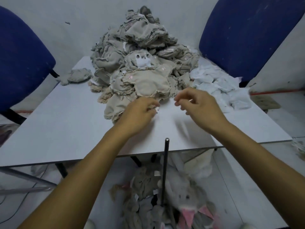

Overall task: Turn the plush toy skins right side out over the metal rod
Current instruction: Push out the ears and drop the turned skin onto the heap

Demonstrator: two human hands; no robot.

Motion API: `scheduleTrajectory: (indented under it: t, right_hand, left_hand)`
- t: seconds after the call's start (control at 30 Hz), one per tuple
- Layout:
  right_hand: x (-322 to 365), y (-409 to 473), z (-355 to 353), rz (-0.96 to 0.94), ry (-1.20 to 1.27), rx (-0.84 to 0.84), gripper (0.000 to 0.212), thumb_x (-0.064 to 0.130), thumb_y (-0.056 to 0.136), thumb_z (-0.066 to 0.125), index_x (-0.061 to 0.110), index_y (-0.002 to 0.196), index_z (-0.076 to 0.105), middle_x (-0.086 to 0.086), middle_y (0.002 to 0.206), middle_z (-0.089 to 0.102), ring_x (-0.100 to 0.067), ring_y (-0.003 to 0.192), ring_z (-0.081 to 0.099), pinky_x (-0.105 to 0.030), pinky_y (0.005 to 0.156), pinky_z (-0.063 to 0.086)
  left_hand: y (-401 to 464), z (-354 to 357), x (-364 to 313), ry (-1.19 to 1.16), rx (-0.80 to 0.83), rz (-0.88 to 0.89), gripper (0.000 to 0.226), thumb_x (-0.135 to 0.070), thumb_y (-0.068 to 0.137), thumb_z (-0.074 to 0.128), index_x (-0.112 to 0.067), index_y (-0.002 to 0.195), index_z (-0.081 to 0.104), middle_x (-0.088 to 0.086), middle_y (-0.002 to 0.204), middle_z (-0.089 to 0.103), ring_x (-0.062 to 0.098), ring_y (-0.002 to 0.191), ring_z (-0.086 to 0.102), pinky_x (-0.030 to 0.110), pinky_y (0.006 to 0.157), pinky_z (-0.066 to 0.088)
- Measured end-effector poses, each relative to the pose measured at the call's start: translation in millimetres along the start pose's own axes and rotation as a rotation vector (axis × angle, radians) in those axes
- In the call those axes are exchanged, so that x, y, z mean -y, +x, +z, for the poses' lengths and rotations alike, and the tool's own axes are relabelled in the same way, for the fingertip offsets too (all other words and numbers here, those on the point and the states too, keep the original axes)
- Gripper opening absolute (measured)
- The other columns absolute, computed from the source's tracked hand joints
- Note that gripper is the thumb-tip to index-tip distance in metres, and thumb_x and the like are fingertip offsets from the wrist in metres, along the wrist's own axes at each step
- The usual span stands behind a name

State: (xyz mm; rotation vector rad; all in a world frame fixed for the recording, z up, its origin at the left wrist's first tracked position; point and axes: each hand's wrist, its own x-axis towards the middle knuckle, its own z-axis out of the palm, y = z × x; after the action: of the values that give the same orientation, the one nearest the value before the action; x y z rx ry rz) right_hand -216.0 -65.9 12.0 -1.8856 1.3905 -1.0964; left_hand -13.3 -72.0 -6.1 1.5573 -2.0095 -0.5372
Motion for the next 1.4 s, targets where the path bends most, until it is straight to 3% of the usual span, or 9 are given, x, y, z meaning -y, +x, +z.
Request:
scheduleTrajectory:
  t: [0.13, 0.3, 0.57, 0.73, 0.93, 1.1, 1.2, 1.3, 1.4]
  right_hand:
    - [-13.0, -5.5, 18.3, 0.068, -0.179, 0.211, 0.020, 0.020, 0.093, 0.057, 0.032, 0.106, 0.066, 0.012, 0.105, 0.067, -0.009, 0.093, 0.061, -0.025, 0.077, 0.044]
    - [-20.1, -6.1, 28.4, 0.054, -0.189, 0.168, 0.038, 0.018, 0.091, 0.056, 0.031, 0.126, 0.054, 0.001, 0.124, 0.053, -0.016, 0.103, 0.056, -0.027, 0.078, 0.041]
    - [-21.6, 2.0, 32.0, -0.085, -0.299, 0.077, 0.083, 0.034, 0.092, 0.066, 0.041, 0.155, 0.013, -0.005, 0.140, 0.048, -0.030, 0.126, 0.043, -0.040, 0.104, 0.038]
    - [-27.2, 10.3, 32.6, -0.077, -0.446, -0.014, 0.021, 0.026, 0.096, 0.058, 0.018, 0.116, 0.061, -0.003, 0.092, 0.055, -0.030, 0.095, 0.056, -0.037, 0.074, 0.041]
    - [0.2, 9.6, 23.3, -0.232, -0.046, -0.138, 0.017, 0.026, 0.085, 0.048, 0.014, 0.087, 0.060, -0.002, 0.106, 0.051, -0.007, 0.094, 0.048, -0.014, 0.082, 0.038]
    - [-16.9, -17.7, 41.8, -0.294, -0.437, 0.325, 0.016, 0.020, 0.086, 0.061, 0.005, 0.091, 0.060, -0.007, 0.110, 0.055, -0.024, 0.103, 0.051, -0.035, 0.088, 0.044]
    - [-18.7, -29.2, 44.1, -0.317, -0.199, 0.322, 0.009, 0.018, 0.080, 0.060, 0.012, 0.080, 0.053, -0.002, 0.106, 0.053, -0.012, 0.098, 0.048, -0.012, 0.082, 0.034]
    - [-9.6, -28.8, 43.0, -0.230, 0.023, 0.383, 0.016, 0.012, 0.084, 0.072, 0.011, 0.094, 0.061, -0.001, 0.117, 0.052, -0.001, 0.107, 0.051, -0.009, 0.088, 0.036]
    - [9.1, -17.0, 37.0, -0.028, 0.581, 0.303, 0.040, -0.010, 0.083, 0.063, 0.007, 0.118, 0.055, -0.009, 0.116, 0.060, -0.010, 0.108, 0.060, -0.022, 0.090, 0.048]
  left_hand:
    - [-4.8, 22.7, 13.9, 0.361, 0.131, 0.010, 0.049, -0.029, 0.097, 0.056, -0.017, 0.143, 0.045, 0.007, 0.142, 0.045, 0.028, 0.128, 0.041, 0.041, 0.103, 0.040]
    - [-6.7, 18.1, 14.7, 0.275, -0.050, 0.110, 0.031, -0.008, 0.085, 0.062, -0.014, 0.115, 0.061, 0.006, 0.106, 0.060, 0.027, 0.100, 0.056, 0.042, 0.082, 0.047]
    - [-20.8, 0.9, 2.8, 0.026, 0.255, 0.105, 0.028, -0.013, 0.082, 0.062, -0.031, 0.103, 0.067, -0.014, 0.078, 0.064, 0.004, 0.074, 0.059, 0.017, 0.064, 0.044]
    - [-19.6, 5.6, 5.2, 0.010, 0.186, 0.063, 0.036, -0.030, 0.091, 0.062, -0.033, 0.125, 0.051, -0.009, 0.097, 0.064, 0.008, 0.087, 0.059, 0.024, 0.074, 0.048]
    - [-7.4, 6.3, 16.9, 0.290, 0.251, -0.196, 0.057, -0.035, 0.092, 0.058, -0.031, 0.145, 0.039, 0.000, 0.155, 0.025, 0.024, 0.143, 0.025, 0.053, 0.116, 0.020]
    - [-5.0, 4.1, -6.9, -0.419, -0.203, -0.366, 0.029, -0.022, 0.097, 0.047, -0.013, 0.073, 0.061, 0.016, 0.088, 0.065, 0.030, 0.085, 0.059, 0.038, 0.072, 0.044]
    - [-6.1, 0.5, -17.7, -0.983, 0.044, -0.471, 0.048, -0.043, 0.104, 0.041, -0.004, 0.101, 0.069, 0.011, 0.086, 0.073, 0.026, 0.083, 0.068, 0.035, 0.078, 0.052]
    - [-9.9, 6.1, -24.3, -0.827, -0.041, -0.273, 0.009, -0.013, 0.095, 0.060, -0.012, 0.090, 0.067, 0.003, 0.077, 0.070, 0.024, 0.081, 0.067, 0.040, 0.079, 0.055]
    - [-7.9, 3.2, -32.2, -0.381, -0.368, 0.137, 0.035, 0.011, 0.082, 0.052, -0.015, 0.095, 0.071, 0.000, 0.096, 0.071, 0.019, 0.097, 0.065, 0.036, 0.091, 0.053]
